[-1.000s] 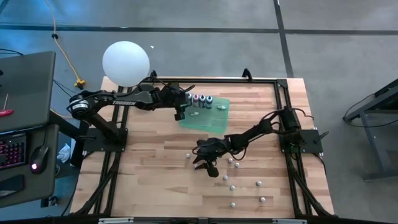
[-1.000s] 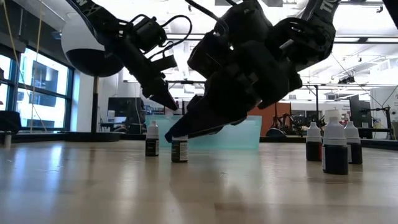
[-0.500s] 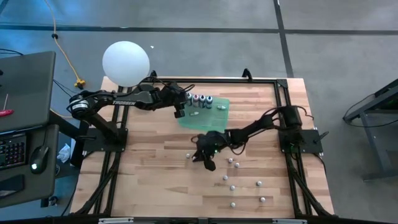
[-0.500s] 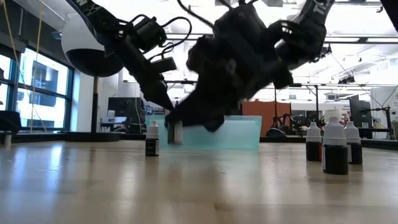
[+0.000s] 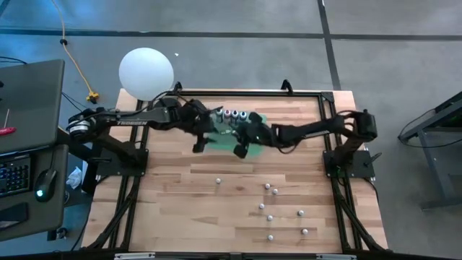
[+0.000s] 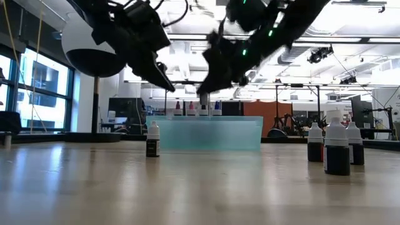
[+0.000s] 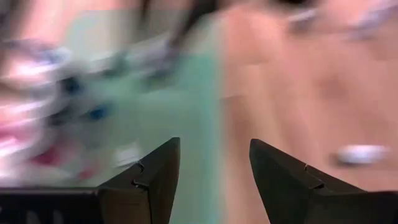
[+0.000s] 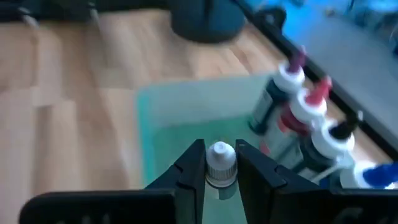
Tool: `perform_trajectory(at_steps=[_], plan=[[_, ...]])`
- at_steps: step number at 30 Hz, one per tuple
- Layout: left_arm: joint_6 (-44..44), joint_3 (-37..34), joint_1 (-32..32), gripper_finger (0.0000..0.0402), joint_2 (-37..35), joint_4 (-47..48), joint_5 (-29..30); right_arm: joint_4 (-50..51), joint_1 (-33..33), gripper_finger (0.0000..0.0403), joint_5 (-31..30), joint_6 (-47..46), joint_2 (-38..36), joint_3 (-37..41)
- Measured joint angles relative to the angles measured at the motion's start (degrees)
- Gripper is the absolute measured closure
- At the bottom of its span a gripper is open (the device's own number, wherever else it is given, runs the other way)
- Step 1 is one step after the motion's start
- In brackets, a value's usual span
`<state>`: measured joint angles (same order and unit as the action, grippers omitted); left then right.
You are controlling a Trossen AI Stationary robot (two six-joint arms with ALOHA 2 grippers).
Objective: Pick & Place food coloring
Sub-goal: Put the black food coloring bottle into the bin
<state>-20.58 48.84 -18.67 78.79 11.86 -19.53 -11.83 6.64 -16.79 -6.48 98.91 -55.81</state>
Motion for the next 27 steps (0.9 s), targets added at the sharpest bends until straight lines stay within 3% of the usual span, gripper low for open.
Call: perform_trajectory(at_steps=[3,5,10,18,27], plan=[[1.3,0.0,2.6,0.0211,0.0,1.6,-7.4,0.0,3.7,0.0341,2.2,-1.5,3.4,0.0],[1.4,0.0,5.1,0.0211,0.6,2.1,-8.1,-0.1,5.4,0.0336,3.8,-1.9,5.2,0.1],[1.1,0.0,11.7,0.0211,1.6,1.7,-5.0,-1.4,7.4,0.0334,5.3,-2.3,8.2,0.0],[4.4,-0.1,19.2,0.0211,4.6,-0.6,6.2,-1.4,8.5,0.0321,7.0,-3.8,10.9,0.0],[6.3,0.1,22.4,0.0211,8.4,-3.1,4.9,-1.3,8.4,0.0282,7.3,-3.6,10.9,-0.1]])
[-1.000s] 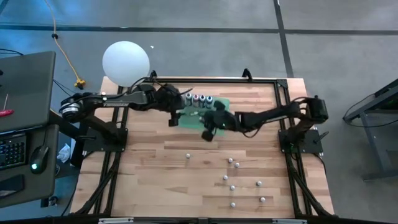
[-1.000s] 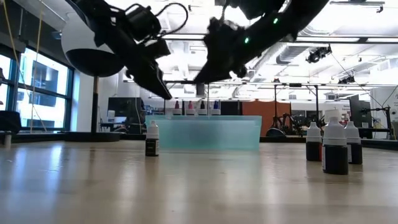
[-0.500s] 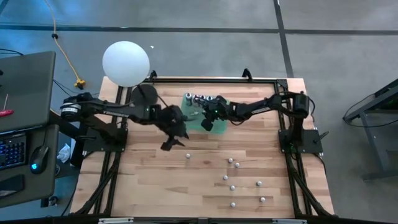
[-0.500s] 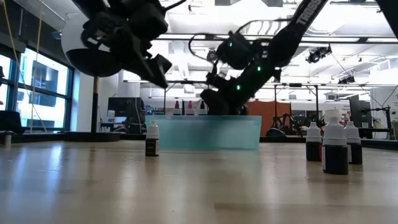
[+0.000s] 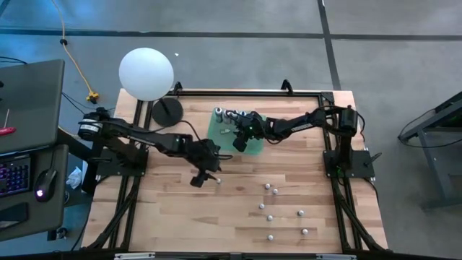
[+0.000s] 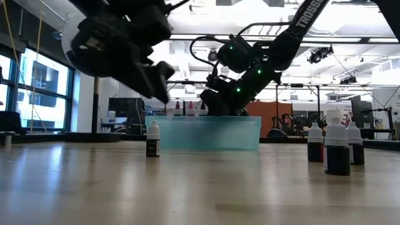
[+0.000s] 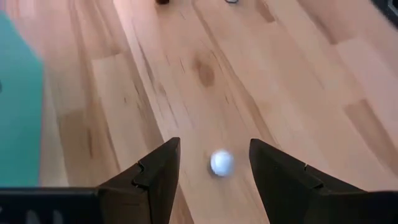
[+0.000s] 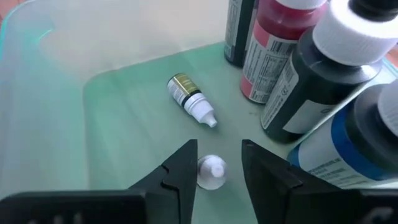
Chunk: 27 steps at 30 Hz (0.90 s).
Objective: Pick & Place food coloring
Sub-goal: Put the black food coloring bottle into the bin, then put the top black food coloring bottle into the bin
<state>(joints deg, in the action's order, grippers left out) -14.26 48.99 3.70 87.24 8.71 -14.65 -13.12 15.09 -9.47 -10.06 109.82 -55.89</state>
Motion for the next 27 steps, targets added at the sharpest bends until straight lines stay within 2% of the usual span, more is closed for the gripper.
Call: perform_trajectory(at_steps=[10,23,27], plan=[[1.6,-0.3,0.1,0.0211,2.9,-0.7,-1.9,-0.6,-0.4,0.0245,0.0,0.8,-3.0,0.2],[2.7,-0.2,0.1,0.0214,8.9,-5.3,-2.6,6.7,-5.5,0.0266,-5.0,2.8,-16.9,0.1],[2.7,-0.3,0.1,0.0248,9.6,-5.2,-2.2,9.3,-7.9,0.0269,-6.9,2.7,-20.6,0.1]])
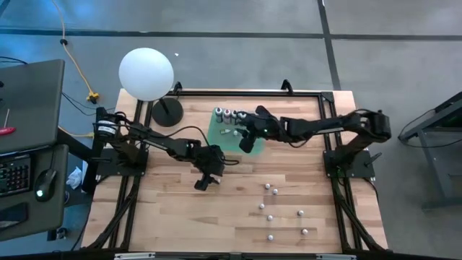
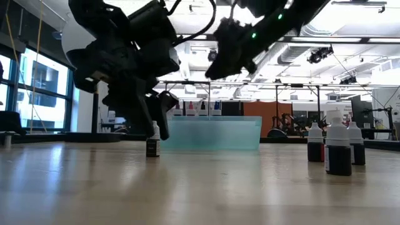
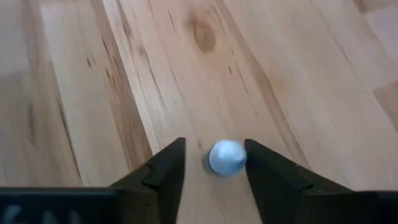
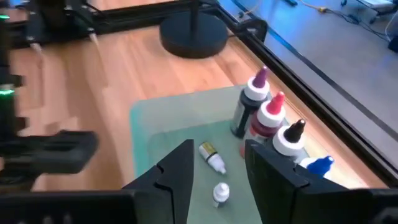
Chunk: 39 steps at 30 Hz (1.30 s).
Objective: Pick & Place food coloring
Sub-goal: Put the top black food coloring bottle into the bin
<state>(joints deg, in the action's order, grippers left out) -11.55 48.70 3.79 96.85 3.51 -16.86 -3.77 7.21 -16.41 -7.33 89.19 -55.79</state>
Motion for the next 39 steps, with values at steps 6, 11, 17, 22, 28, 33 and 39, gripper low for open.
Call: perform_trajectory(at_steps=[6,11,17,22,28,33,39], plan=[[-0.2,0.1,0.0,0.0346,-0.2,1.1,0.3,2.8,-3.9,0.027,-0.2,-0.1,-4.1,0.0],[-0.2,0.4,0.0,0.0369,-1.7,2.1,7.4,4.7,-7.8,0.027,-0.2,-0.5,-6.7,0.0],[-5.0,7.2,-2.1,0.0348,-7.1,8.7,15.0,5.0,-12.1,0.027,-0.2,-1.7,-9.1,0.0],[-7.7,13.4,-9.4,0.034,-7.9,11.7,15.2,7.7,-14.8,0.027,0.3,-2.5,-10.7,0.0],[-8.3,13.0,-20.0,0.0344,-5.2,9.8,5.6,19.0,-17.9,0.027,4.0,-4.7,-10.8,0.0],[-8.7,12.4,-24.3,0.0344,-0.4,9.6,3.2,23.4,-20.2,0.027,5.3,-5.7,-10.7,0.9],[-8.9,12.4,-25.0,0.0339,4.8,5.5,4.0,14.6,-20.9,0.027,13.0,-6.7,-10.4,8.6]])
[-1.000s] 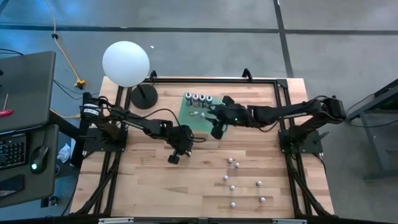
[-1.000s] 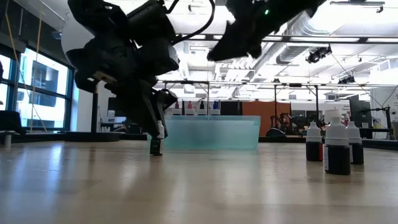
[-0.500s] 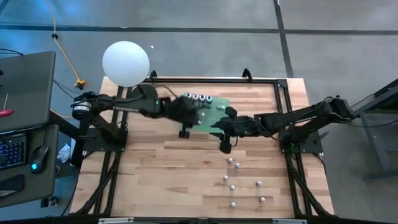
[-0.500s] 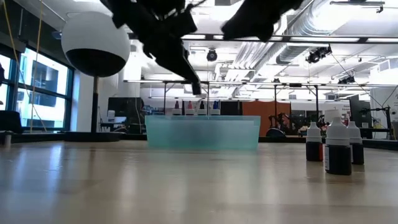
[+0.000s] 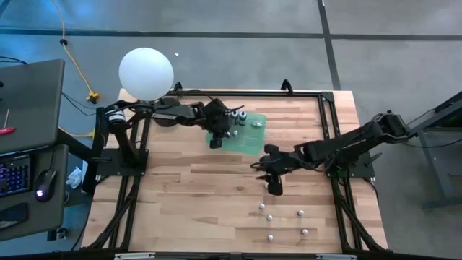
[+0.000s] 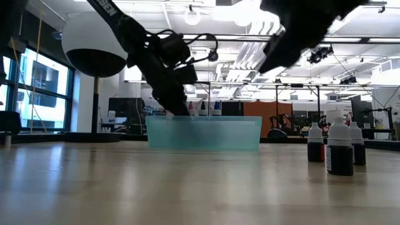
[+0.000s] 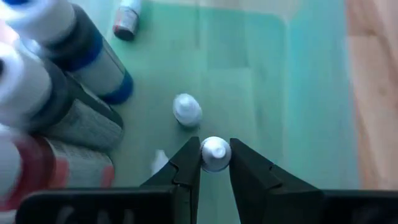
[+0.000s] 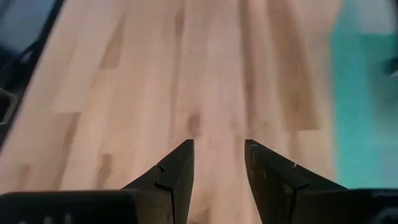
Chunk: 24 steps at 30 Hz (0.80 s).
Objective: Pick & Place food coloring
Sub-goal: Put the top black food coloring bottle into the bin, then put the red food coloring bottle into the bin
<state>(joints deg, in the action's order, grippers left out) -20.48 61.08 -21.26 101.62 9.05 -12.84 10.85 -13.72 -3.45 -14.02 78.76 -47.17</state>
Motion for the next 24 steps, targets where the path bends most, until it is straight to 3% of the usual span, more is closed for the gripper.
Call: perform_trajectory(at_steps=[5,11,24], plan=[[-0.7,0.1,0.0,0.0282,0.9,-0.8,1.5,-8.5,0.0,0.027,-0.7,-0.5,0.0,7.6],[-0.2,0.1,0.0,0.0218,0.9,-1.5,3.3,-9.8,0.3,0.027,0.5,-5.1,0.0,12.9],[1.5,0.1,-0.1,0.0209,0.9,-6.2,3.6,-28.6,-2.7,0.027,3.4,-6.6,0.0,24.4]])
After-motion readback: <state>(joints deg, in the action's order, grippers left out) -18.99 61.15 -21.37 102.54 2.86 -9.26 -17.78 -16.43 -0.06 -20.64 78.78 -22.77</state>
